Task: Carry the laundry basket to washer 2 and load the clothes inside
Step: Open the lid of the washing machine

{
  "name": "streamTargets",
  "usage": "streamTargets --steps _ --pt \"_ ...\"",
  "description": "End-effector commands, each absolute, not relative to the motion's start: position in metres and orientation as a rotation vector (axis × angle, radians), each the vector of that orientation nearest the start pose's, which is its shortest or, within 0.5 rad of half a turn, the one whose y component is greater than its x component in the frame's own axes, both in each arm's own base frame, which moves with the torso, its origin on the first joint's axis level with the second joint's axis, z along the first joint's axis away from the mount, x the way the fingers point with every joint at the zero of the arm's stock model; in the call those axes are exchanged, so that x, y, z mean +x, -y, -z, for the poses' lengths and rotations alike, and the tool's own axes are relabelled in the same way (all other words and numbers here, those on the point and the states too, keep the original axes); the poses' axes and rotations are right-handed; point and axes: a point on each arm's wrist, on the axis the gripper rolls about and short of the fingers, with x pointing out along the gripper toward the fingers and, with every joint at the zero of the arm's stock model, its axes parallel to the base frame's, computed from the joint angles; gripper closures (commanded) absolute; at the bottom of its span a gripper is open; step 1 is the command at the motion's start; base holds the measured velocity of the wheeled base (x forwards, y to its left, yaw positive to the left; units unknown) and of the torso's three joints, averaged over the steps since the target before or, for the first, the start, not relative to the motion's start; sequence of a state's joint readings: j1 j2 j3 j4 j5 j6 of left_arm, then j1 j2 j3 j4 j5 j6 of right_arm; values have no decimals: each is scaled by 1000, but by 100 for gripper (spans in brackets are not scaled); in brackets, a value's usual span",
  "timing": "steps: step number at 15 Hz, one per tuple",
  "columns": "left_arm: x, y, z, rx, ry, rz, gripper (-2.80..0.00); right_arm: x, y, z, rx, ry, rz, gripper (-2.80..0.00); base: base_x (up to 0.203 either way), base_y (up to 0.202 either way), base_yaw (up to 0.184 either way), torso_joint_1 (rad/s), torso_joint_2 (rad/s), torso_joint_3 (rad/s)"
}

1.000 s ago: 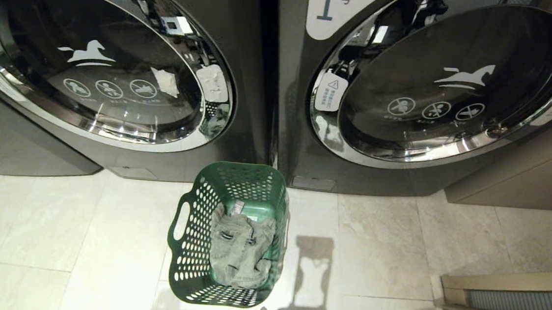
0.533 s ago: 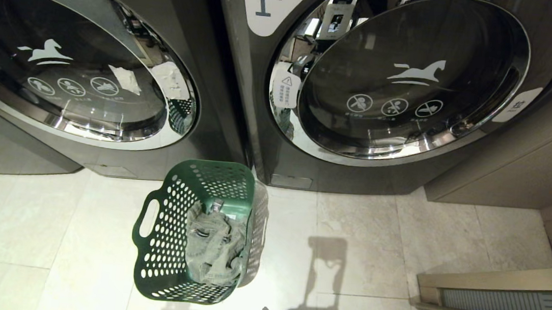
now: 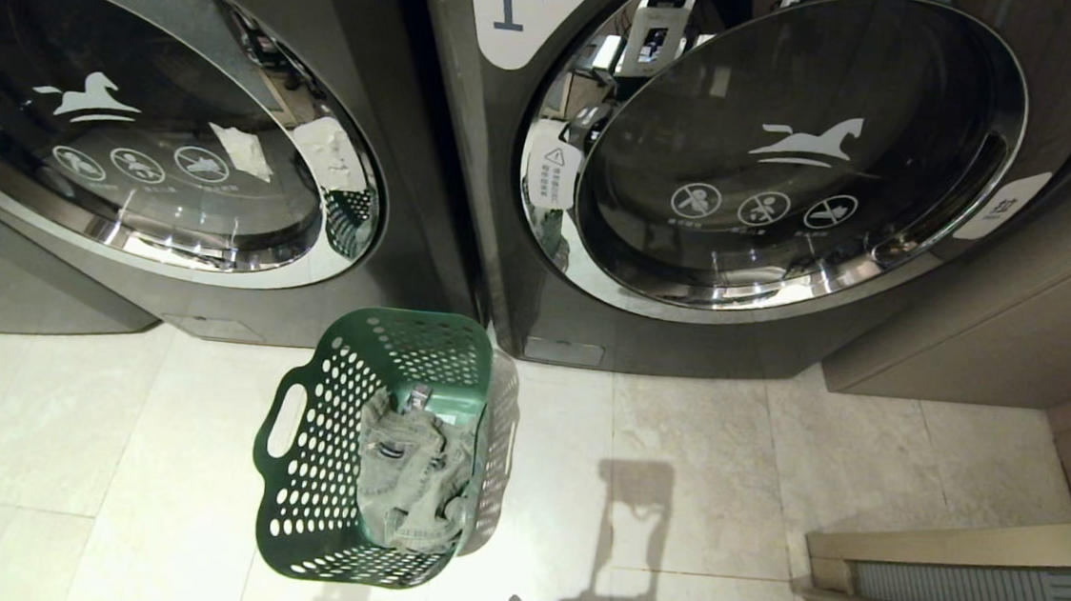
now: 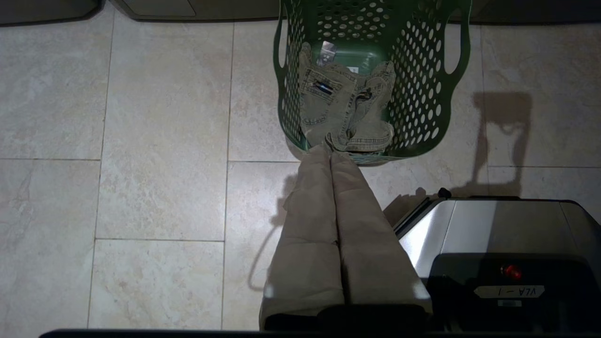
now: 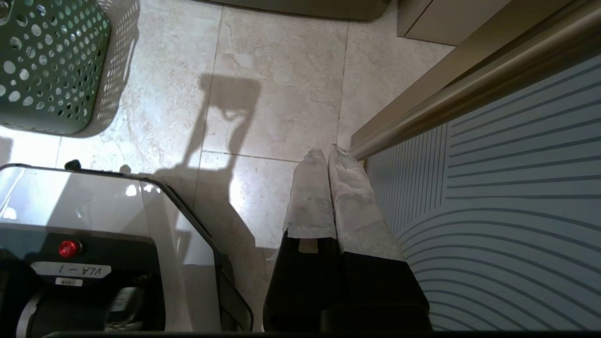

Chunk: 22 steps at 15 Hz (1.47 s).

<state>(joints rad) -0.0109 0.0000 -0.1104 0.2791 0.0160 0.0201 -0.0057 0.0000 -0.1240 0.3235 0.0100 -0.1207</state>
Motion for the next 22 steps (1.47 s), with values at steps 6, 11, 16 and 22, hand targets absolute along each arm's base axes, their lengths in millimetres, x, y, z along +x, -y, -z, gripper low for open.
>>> streamTargets --steps 6,11,16,22 --pt "-39 0 -97 28 -83 19 0 -35 0 -76 -119 -202 -17 0 0 0 0 0 0 0" --pt "-26 2 -187 2 -84 121 0 -35 0 -76 -121 -202 -17 0 0 0 0 0 0 0" --pt "93 3 -221 -155 -343 110 0 -36 0 -77 -117 -200 -18 0 0 0 0 0 0 0" --pt "210 -19 -174 -309 -420 123 0 -36 0 -77 -117 -200 -18 0 0 0 0 0 0 0"
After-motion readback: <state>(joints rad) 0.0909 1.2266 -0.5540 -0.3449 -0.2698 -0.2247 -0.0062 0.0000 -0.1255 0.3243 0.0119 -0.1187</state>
